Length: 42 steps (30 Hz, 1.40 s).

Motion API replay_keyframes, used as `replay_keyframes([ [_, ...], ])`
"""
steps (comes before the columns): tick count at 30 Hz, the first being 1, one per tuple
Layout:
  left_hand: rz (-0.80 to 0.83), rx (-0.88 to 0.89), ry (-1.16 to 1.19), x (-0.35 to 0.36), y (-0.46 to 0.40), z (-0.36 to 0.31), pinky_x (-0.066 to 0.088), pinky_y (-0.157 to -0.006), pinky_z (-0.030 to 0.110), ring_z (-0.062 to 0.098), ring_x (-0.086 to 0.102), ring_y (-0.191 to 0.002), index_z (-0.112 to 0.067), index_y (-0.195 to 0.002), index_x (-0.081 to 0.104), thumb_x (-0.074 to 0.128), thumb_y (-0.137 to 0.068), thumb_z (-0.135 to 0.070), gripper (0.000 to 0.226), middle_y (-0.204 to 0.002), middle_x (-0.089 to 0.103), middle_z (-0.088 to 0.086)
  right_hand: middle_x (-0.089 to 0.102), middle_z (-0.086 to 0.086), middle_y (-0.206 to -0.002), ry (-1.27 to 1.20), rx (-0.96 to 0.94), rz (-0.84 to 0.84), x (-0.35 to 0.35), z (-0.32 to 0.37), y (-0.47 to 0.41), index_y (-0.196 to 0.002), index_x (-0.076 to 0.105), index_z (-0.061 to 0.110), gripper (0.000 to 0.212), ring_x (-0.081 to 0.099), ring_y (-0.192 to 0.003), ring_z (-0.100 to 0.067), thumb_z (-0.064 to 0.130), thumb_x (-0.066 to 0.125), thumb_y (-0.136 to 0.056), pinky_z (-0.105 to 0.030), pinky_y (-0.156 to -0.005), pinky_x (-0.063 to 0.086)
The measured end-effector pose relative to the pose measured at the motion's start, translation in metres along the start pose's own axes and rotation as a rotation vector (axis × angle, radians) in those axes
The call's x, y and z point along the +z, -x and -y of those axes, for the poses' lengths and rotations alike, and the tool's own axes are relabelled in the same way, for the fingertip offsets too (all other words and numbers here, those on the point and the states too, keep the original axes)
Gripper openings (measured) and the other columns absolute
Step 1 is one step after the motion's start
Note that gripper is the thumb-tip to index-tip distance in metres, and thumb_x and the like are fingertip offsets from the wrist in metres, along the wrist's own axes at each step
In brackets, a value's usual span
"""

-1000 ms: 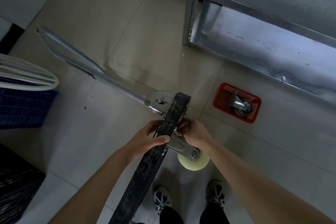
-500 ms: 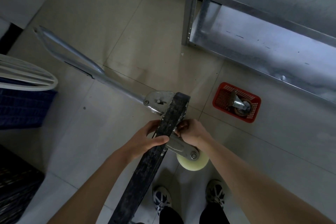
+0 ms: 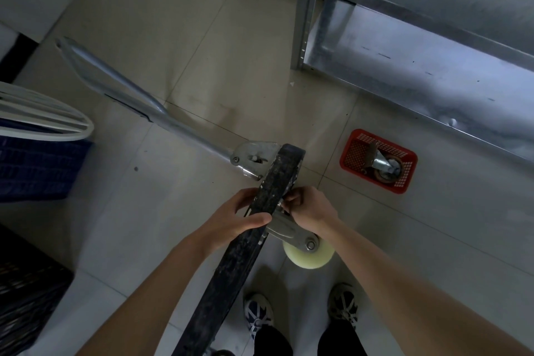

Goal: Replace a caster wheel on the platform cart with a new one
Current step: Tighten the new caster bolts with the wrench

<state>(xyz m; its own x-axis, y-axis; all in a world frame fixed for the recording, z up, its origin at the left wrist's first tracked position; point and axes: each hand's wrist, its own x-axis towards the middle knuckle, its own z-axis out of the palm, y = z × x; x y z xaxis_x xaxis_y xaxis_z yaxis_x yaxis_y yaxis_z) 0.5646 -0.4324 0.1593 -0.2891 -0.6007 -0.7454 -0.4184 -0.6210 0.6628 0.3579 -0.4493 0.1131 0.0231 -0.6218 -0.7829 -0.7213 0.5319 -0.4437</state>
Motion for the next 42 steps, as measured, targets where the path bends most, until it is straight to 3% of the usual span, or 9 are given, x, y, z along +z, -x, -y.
replay_keyframes([
  [6,0.01,0.0,-0.017,-0.001,-0.003,0.003,0.039,-0.108,0.033,0.0,0.052,-0.127,-0.034,-0.143,0.044,0.074,-0.062,-0.07,0.093,-0.137,0.057,-0.017,0.07,0.001,-0.088,0.032,0.045,0.055,-0.005,0.008,-0.006,-0.085,0.065,0.022,0.029,0.067,-0.089,-0.026,0.047,0.051,-0.079,-0.042,-0.082,0.056],
  [15,-0.001,0.01,-0.039,-0.001,-0.004,0.004,0.036,-0.11,0.036,-0.001,0.05,-0.128,-0.035,-0.142,0.044,0.073,-0.061,-0.073,0.094,-0.138,0.056,-0.018,0.067,-0.001,-0.086,-0.002,0.063,0.082,-0.003,0.011,-0.008,-0.08,0.06,0.023,0.025,0.066,-0.091,-0.025,0.044,0.049,-0.088,-0.044,-0.087,0.055],
  [17,0.0,0.01,-0.039,-0.001,-0.004,0.003,0.036,-0.111,0.037,0.0,0.05,-0.129,-0.035,-0.142,0.044,0.073,-0.062,-0.073,0.093,-0.138,0.055,-0.018,0.068,0.001,-0.083,-0.002,0.055,0.085,-0.003,0.008,-0.008,-0.077,0.06,0.023,0.028,0.067,-0.09,-0.026,0.048,0.047,-0.08,-0.044,-0.087,0.054],
  [20,-0.008,0.006,-0.036,0.0,-0.003,0.005,0.037,-0.112,0.04,0.003,0.051,-0.128,-0.038,-0.14,0.045,0.073,-0.061,-0.074,0.091,-0.138,0.056,-0.018,0.072,0.003,-0.087,0.001,0.024,0.089,-0.004,0.002,-0.007,-0.089,0.069,0.024,0.04,0.068,-0.088,-0.022,0.053,0.047,-0.071,-0.044,-0.086,0.057],
  [23,-0.045,0.004,-0.034,0.001,0.0,0.003,0.038,-0.113,0.042,0.002,0.053,-0.125,-0.041,-0.136,0.046,0.073,-0.06,-0.074,0.087,-0.134,0.056,-0.021,0.073,0.002,-0.09,0.03,-0.033,0.079,-0.009,0.004,0.004,-0.096,0.069,0.024,0.036,0.068,-0.088,-0.022,0.048,0.046,-0.083,-0.042,-0.082,0.058],
  [29,-0.226,0.042,-0.077,0.012,0.021,-0.01,0.037,-0.107,0.032,0.008,0.049,-0.132,-0.036,-0.142,0.046,0.075,-0.065,-0.074,0.091,-0.143,0.052,-0.016,0.074,0.0,-0.099,0.133,-0.1,0.01,-0.031,0.017,0.04,-0.108,0.068,0.024,0.023,0.069,-0.089,-0.02,0.039,0.055,-0.095,-0.042,-0.081,0.059],
  [34,-0.54,0.009,-0.267,0.037,0.046,-0.027,0.037,-0.108,0.039,0.019,0.043,-0.137,-0.039,-0.148,0.035,0.071,-0.077,-0.068,0.085,-0.15,0.046,-0.008,0.067,0.005,-0.121,0.207,-0.177,-0.01,-0.071,0.015,0.066,-0.123,0.063,0.028,0.03,0.064,-0.109,-0.018,0.044,0.057,-0.098,-0.041,-0.094,0.053],
  [38,-0.67,0.002,-0.341,0.064,0.056,-0.043,0.034,-0.11,0.038,0.019,0.039,-0.139,-0.037,-0.149,0.035,0.068,-0.08,-0.067,0.082,-0.152,0.044,-0.008,0.058,0.007,-0.139,0.351,-0.265,0.05,-0.103,0.012,0.069,-0.142,0.05,0.029,0.045,0.057,-0.123,-0.015,0.046,0.054,-0.1,-0.035,-0.098,0.049],
  [42,-0.795,-0.032,-0.33,0.102,0.065,-0.055,0.037,-0.111,0.041,0.019,0.038,-0.139,-0.036,-0.15,0.034,0.064,-0.082,-0.068,0.08,-0.154,0.041,-0.01,0.056,0.008,-0.141,0.466,-0.382,0.105,-0.131,0.006,0.071,-0.143,0.048,0.029,0.049,0.057,-0.124,-0.013,0.051,0.053,-0.099,-0.035,-0.099,0.049],
])
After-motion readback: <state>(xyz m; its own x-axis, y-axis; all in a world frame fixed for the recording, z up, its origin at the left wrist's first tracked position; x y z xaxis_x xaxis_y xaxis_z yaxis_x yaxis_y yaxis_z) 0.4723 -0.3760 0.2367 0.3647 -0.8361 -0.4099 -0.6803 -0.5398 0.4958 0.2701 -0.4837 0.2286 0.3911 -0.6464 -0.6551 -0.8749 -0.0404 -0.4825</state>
